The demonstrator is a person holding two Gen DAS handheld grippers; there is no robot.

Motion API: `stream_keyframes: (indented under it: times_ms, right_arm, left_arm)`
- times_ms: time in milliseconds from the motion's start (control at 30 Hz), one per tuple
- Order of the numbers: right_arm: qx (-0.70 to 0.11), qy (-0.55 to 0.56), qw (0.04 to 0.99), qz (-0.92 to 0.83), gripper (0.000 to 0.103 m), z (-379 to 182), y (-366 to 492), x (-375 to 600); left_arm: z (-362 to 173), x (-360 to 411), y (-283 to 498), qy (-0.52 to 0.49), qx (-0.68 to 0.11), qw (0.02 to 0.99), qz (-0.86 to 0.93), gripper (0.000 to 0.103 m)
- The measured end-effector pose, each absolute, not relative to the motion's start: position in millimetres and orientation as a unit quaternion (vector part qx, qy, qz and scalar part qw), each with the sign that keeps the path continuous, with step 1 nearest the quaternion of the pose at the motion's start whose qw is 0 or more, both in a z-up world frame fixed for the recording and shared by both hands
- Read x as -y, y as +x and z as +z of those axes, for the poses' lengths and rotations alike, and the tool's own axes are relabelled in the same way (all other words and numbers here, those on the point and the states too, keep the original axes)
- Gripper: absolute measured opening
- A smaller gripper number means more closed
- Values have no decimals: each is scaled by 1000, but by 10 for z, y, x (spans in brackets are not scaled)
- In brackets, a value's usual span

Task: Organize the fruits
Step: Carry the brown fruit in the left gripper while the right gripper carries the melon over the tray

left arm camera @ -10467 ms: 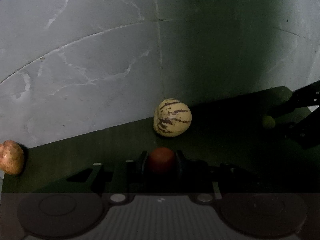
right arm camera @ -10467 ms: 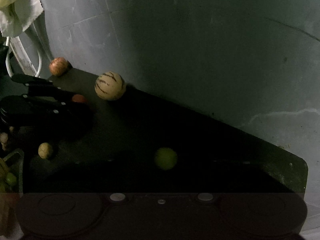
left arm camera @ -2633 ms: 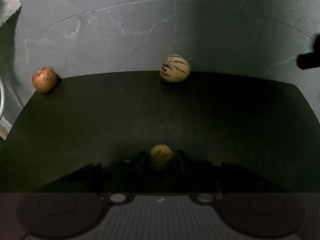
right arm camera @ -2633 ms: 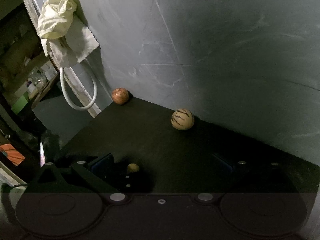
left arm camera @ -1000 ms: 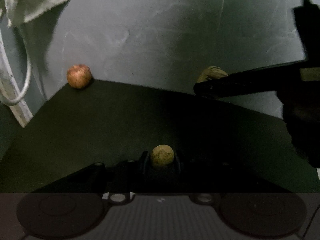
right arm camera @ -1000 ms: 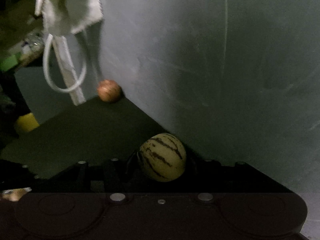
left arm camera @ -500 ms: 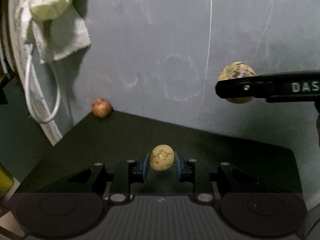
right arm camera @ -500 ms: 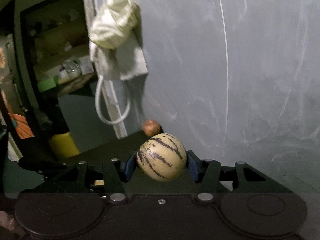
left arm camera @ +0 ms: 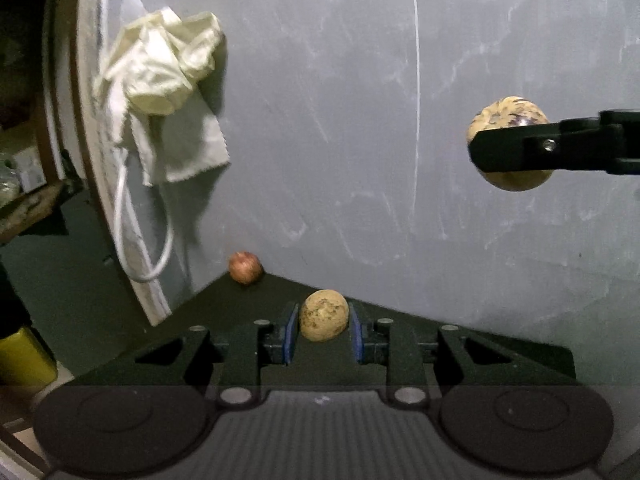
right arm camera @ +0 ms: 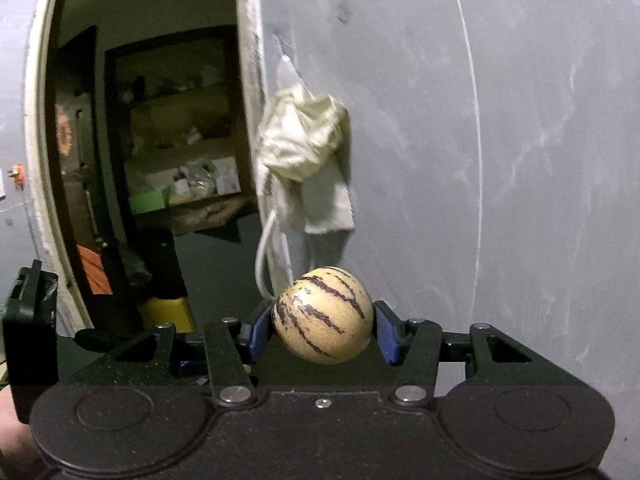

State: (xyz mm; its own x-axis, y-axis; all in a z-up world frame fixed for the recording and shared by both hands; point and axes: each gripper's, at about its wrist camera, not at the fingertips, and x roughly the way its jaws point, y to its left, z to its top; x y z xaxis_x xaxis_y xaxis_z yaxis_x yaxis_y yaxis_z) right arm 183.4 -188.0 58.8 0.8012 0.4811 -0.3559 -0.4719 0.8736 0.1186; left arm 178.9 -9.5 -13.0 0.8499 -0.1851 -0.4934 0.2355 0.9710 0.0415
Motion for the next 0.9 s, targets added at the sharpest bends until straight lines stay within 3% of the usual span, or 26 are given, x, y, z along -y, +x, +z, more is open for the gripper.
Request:
stream_keyframes:
  times_ms: [367,900]
  right_arm:
    - [-154,4,936,315,55,948,1411,1652]
    - [-171,-14,904,393,55,802,966,1161]
  left_arm:
    - [175,-110,1283,33,-218,974,-45,28]
    - [16,-694,657,0,-236,971,43,29]
